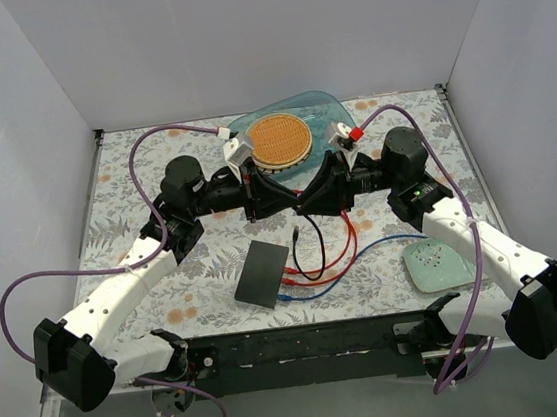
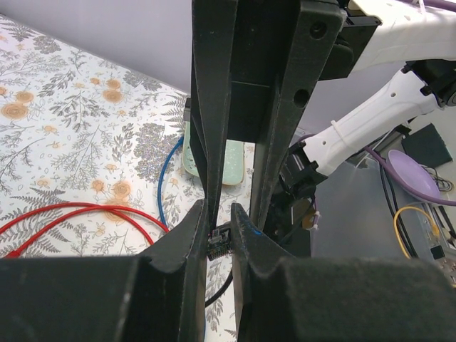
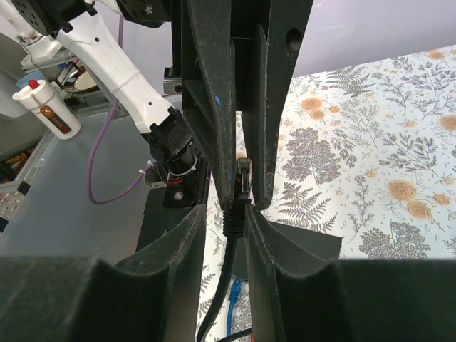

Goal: Insert the plug into the switch port

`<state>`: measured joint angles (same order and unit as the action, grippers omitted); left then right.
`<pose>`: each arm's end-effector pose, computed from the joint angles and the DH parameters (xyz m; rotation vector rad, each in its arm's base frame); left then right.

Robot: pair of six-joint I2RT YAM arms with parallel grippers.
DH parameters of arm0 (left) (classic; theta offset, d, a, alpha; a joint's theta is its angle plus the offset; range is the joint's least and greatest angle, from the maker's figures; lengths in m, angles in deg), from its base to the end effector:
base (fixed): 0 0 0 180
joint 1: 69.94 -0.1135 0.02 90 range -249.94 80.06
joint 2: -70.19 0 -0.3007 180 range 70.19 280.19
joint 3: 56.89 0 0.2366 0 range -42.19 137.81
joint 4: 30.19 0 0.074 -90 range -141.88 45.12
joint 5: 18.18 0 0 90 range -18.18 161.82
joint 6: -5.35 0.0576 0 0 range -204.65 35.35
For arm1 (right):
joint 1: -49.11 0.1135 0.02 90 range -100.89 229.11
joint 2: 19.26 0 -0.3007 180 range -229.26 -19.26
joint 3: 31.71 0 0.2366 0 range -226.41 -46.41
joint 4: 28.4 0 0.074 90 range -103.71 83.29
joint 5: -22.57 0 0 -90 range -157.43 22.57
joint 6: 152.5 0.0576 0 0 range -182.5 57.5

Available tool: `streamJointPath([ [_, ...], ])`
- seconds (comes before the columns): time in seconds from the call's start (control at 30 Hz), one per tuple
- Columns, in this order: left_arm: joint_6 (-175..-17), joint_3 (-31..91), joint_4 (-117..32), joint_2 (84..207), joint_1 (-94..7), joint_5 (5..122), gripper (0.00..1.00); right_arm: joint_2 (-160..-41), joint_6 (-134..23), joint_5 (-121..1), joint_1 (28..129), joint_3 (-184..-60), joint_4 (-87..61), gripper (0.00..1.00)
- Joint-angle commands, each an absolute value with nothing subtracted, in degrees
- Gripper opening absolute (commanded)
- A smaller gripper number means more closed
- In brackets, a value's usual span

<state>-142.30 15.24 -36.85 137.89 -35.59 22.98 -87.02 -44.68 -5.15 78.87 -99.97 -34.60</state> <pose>0.1849 -0.1789 0.4056 0.4089 1.9335 -1.8243 0.1855 0.1648 0.4057 -1.0982 1.3014 1.4176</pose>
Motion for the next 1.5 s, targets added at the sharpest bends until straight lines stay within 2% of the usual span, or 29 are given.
streamJointPath([
  [0.0,-142.13,16.78,-34.34,134.79,-34.35,22.42,0.0,-87.9,-44.92,-4.5,78.99,-100.2,-34.98,0.37],
  [0.07,-142.13,16.78,-33.98,134.26,-34.35,22.51,0.0,-87.99,-45.19,-4.59,78.9,-100.28,-34.81,0.42],
  [0.17,-141.95,16.34,-33.89,133.39,-34.35,23.12,0.0,-87.64,-45.71,-5.47,78.9,-100.28,-34.02,0.56],
  [0.23,-141.87,16.08,-33.98,132.86,-34.35,23.39,0.0,-87.37,-46.5,-6.78,78.9,-100.28,-33.05,0.57],
  [0.33,-141.95,15.82,-33.46,132.59,-34.35,23.3,0.0,-87.37,-46.42,-7.05,78.9,-100.37,-32.87,0.57],
  [0.5,-142.13,15.64,-33.19,133.03,-34.35,22.51,0.0,-87.55,-45.37,-6.35,78.9,-100.2,-34.62,0.43],
  [0.6,-142.22,15.38,-33.28,133.03,-34.35,22.42,0.0,-87.28,-43.52,-5.65,78.9,-100.02,-36.91,0.43],
  [0.7,-142.13,15.29,-33.28,132.94,-34.35,22.69,0.0,-87.72,-42.9,-4.95,78.9,-100.2,-37.18,0.39],
  [0.83,-141.95,15.2,-33.72,133.03,-34.35,23.39,0.0,-87.81,-41.41,-4.06,78.9,-99.76,-38.84,0.4],
  [0.97,-141.6,15.11,-33.98,133.3,-34.35,23.74,0.0,-87.72,-39.57,-3.36,78.9,-99.67,-40.69,0.52],
  [1.03,-141.51,15.11,-33.98,133.3,-34.35,23.92,0.0,-87.81,-38.86,-3.1,78.9,-99.76,-41.31,0.53],
  [1.07,-141.51,15.11,-33.98,133.47,-34.26,23.83,0.0,-87.81,-38.69,-3.1,78.9,-99.67,-41.48,0.52],
  [1.13,-141.6,15.2,-33.98,133.47,-34.26,23.83,0.0,-87.81,-38.08,-3.1,78.9,-99.67,-42.1,0.44],
  [1.17,-141.6,15.11,-33.98,133.65,-34.26,23.74,0.0,-87.9,-37.81,-3.18,78.9,-99.67,-42.01,0.3],
  [1.27,-141.6,15.29,-33.89,133.91,-34.17,23.48,0.0,-88.43,-37.45,-3.71,78.9,-99.93,-41.58,0.02],
  [1.4,-141.78,15.29,-34.42,133.65,-34.17,24.61,0.0,-88.69,-41.66,-8.0,78.9,-102.03,-33.78,0.01],
  [1.43,-141.78,15.37,-34.77,133.47,-34.17,26.8,0.04,-88.69,-43.76,-9.15,78.9,-102.83,-31.23,0.01],
  [1.47,-141.86,15.55,-35.29,133.38,-34.17,29.34,0.32,-88.69,-47.26,-10.55,78.99,-103.53,-25.46,0.01],
])
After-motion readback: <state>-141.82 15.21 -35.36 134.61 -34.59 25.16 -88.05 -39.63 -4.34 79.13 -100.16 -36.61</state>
